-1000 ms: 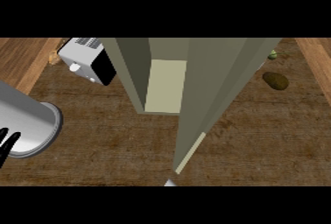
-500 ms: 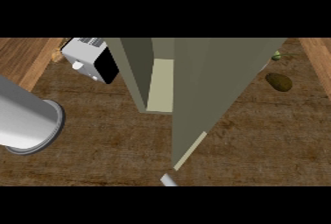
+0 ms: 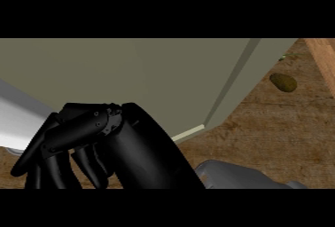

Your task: Pick up the wine, place it into the cabinet and close the cabinet

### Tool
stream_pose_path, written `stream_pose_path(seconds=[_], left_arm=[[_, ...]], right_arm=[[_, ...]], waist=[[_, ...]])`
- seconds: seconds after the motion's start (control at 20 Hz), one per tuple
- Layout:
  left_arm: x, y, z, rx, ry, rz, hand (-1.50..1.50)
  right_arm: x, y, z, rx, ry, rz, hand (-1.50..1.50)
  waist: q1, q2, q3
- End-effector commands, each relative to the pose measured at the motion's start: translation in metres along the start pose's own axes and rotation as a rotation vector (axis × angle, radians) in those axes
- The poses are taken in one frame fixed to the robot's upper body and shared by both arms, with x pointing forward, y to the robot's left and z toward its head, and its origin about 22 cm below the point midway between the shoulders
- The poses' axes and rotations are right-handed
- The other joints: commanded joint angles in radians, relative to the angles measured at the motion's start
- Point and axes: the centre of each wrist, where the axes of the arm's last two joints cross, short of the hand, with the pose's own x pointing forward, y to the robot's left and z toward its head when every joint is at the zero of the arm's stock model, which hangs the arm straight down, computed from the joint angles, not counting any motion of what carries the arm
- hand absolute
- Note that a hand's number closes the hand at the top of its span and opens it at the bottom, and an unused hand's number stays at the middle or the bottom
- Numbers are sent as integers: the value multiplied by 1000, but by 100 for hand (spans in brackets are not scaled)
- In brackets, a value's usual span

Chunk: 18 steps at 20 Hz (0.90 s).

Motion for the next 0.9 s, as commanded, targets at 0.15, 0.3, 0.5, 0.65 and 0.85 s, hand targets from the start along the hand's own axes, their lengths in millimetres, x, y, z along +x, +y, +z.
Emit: stream_pose_path(seconds=[0.15,0.3,0.5,0.65,0.85], left_arm=[[13,7,-1,-48,-61,28,-150],[13,16,2,-16,-60,12,-150],[12,17,-1,-29,-64,9,-150],[19,13,-15,-45,-69,14,-150],[18,23,3,-5,-62,28,-150]], right_arm=[[-28,-30,-67,4,41,5,150],[-23,-38,-88,77,37,10,150],[-26,-44,-96,350,200,-63,150],[-38,-35,-101,561,326,-38,150],[-67,-48,-109,690,425,-55,150]], waist=[[9,7,4],[-13,5,3],[0,12,2],[6,18,2],[0,10,2]])
